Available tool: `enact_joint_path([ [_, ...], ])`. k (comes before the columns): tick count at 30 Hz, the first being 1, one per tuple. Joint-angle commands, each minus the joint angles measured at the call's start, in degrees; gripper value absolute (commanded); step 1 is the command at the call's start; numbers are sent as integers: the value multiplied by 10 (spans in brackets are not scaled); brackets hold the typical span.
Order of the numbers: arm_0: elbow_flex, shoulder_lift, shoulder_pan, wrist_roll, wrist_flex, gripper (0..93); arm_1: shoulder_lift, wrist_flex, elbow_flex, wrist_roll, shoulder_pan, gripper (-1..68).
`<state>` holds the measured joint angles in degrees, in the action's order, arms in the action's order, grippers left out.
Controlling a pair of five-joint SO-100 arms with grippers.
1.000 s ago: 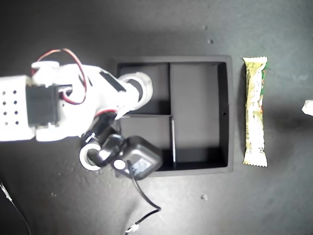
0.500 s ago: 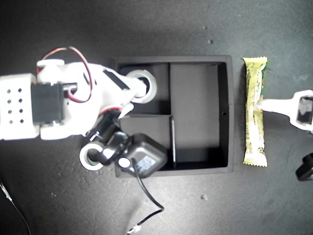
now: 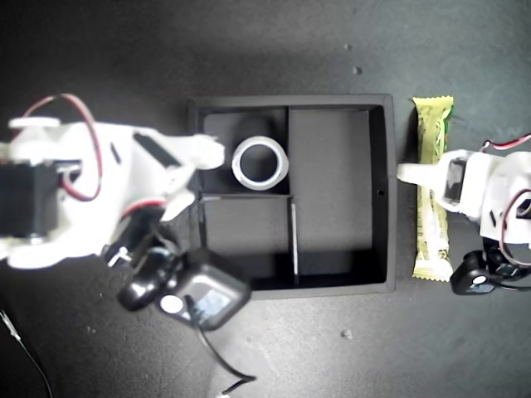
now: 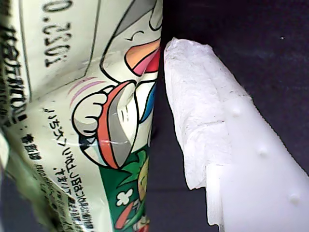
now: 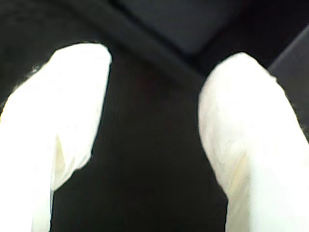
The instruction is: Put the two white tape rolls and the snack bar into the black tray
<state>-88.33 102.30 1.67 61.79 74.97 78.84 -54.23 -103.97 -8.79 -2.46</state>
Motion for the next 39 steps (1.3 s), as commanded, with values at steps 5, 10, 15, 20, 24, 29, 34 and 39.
enact_joint_path([
  [5, -121, 117, 176, 135, -86, 114, -10, -117, 123, -103, -25, -3],
  [10, -221, 78, 247, 203, -201, 113, -5, -318, 278, -301, -53, -4],
  [15, -303, 70, 271, 231, -292, 115, -5, -481, 446, -556, -44, -5],
  [20, -308, 38, 266, 233, -315, 119, -5, -417, 545, -569, -14, -5],
  [24, -311, 11, 257, 243, -316, 123, -8, -290, 519, -316, 5, -5],
  [29, -307, -3, 243, 238, -309, 126, -11, -175, 439, -61, 55, -4],
  [34, -252, 4, 243, 222, -250, 126, -21, -143, 380, 9, 83, -4],
  [39, -221, 8, 238, 206, -222, 123, -24, -144, 348, -3, 70, -4],
])
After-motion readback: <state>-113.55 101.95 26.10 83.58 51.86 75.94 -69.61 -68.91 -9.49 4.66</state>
